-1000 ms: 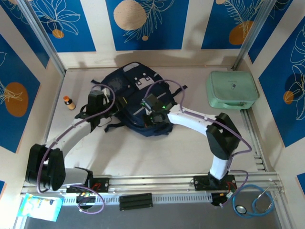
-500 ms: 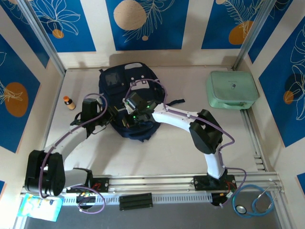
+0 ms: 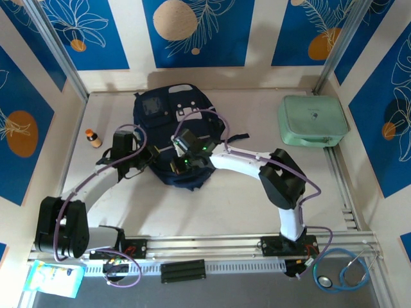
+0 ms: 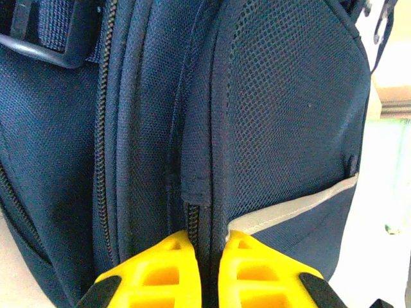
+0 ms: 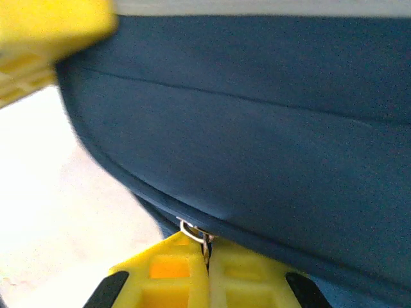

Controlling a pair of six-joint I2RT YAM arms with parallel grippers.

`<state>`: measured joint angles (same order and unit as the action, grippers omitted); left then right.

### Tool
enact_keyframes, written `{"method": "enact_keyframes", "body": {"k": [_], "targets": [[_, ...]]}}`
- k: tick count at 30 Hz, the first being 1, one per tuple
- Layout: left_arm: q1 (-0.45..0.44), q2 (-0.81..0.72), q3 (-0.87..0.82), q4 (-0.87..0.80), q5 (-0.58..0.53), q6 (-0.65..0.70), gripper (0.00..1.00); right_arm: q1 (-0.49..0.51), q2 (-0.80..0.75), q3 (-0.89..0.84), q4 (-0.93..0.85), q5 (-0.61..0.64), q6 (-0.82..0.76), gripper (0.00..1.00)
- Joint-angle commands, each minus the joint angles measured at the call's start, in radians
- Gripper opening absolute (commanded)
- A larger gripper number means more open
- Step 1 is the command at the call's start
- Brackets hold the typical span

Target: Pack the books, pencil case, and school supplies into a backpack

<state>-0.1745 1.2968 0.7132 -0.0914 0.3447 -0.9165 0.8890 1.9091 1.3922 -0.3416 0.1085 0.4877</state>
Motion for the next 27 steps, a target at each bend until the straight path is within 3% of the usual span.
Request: {"method": "enact_keyframes", "body": {"k": [1,6,12,19,25,27], "targets": [[0.011,0.010,0.043,-0.029,-0.023,0.041,0.00,-0.082,-0.091,-0.091,-0.046,0.111,0.052,0.00],[0.009,0.007,0.058,-0.059,-0.024,0.077,0.00,-0.197,-0.142,-0.136,-0.096,0.123,0.140,0.00],[0.010,0.011,0.074,-0.069,0.010,0.114,0.00,-0.216,-0.195,-0.173,-0.117,0.137,0.147,0.00],[0.009,0.056,0.095,-0.119,-0.025,0.180,0.00,-0.117,-0.273,-0.305,-0.053,0.037,0.077,0.00],[0.010,0.165,0.209,-0.107,-0.051,0.215,0.00,-0.038,-0.305,-0.400,0.095,-0.096,0.101,0.00],[0.012,0.203,0.258,-0.127,-0.078,0.225,0.08,-0.030,-0.295,-0.398,0.120,-0.114,0.117,0.00]]}}
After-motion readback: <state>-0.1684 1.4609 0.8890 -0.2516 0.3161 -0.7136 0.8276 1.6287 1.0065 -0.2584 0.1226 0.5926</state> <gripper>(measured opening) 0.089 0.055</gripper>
